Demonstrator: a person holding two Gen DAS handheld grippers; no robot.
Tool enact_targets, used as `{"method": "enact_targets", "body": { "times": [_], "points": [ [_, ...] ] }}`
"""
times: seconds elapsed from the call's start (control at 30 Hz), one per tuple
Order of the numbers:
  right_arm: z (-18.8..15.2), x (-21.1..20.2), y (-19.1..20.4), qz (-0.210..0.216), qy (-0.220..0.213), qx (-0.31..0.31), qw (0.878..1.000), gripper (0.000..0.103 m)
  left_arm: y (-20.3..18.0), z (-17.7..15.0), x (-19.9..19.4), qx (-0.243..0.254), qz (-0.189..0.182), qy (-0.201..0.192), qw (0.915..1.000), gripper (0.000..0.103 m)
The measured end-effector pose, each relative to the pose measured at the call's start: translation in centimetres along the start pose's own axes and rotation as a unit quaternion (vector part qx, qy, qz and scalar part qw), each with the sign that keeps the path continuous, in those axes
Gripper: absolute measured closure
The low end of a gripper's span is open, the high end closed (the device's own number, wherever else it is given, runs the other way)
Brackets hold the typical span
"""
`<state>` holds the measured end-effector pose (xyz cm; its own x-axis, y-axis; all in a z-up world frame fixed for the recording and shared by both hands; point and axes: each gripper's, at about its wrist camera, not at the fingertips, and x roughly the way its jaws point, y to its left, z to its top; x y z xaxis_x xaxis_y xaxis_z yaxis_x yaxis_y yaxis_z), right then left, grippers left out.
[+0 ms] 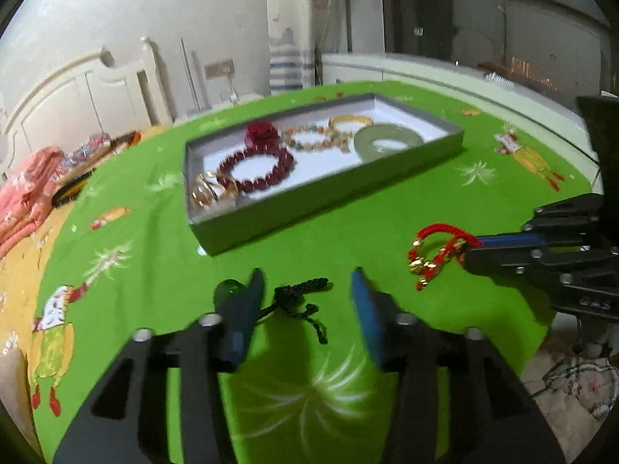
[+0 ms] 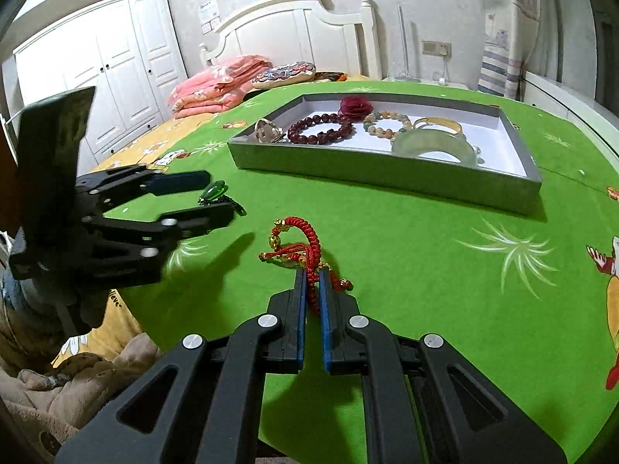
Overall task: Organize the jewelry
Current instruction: 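Hold the red tassel with the right tool while the left pulls the green pendant away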
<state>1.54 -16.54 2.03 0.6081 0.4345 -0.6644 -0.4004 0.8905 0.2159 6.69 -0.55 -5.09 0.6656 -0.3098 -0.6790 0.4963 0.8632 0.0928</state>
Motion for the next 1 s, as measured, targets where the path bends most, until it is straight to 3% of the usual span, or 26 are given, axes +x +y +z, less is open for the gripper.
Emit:
{"method": "enact_targets", "body": {
  "times": [0.1,0.6,0.73,1.0],
  "points": [
    [-0.1,-0.1,-0.3,0.003,-0.001,0.001,1.000,0.095,0.8,-0.2,0.5,-0.021,-0.017,0.000,0.9996,0.071],
    [-0.1,-0.1,-0.5,0.006,-0.004,0.009,1.000,0.095,1.1,-0.9,0.1,-0.041,-0.003,-0.009,0.9991,0.071],
    [-0.2,-0.1,-0.2,-0.001,-0.009,0.001,1.000,0.095,0.8,-1.3,-0.2,-0.038,0.013,-0.021,0.9989,0.089],
    [-0.3,-0.1,0.2,-0.011,-0.017,-0.004,1.000,0.095,0.5,-1.7,-0.4,-0.041,0.030,-0.034,0.9981,0.092]
  ]
}}
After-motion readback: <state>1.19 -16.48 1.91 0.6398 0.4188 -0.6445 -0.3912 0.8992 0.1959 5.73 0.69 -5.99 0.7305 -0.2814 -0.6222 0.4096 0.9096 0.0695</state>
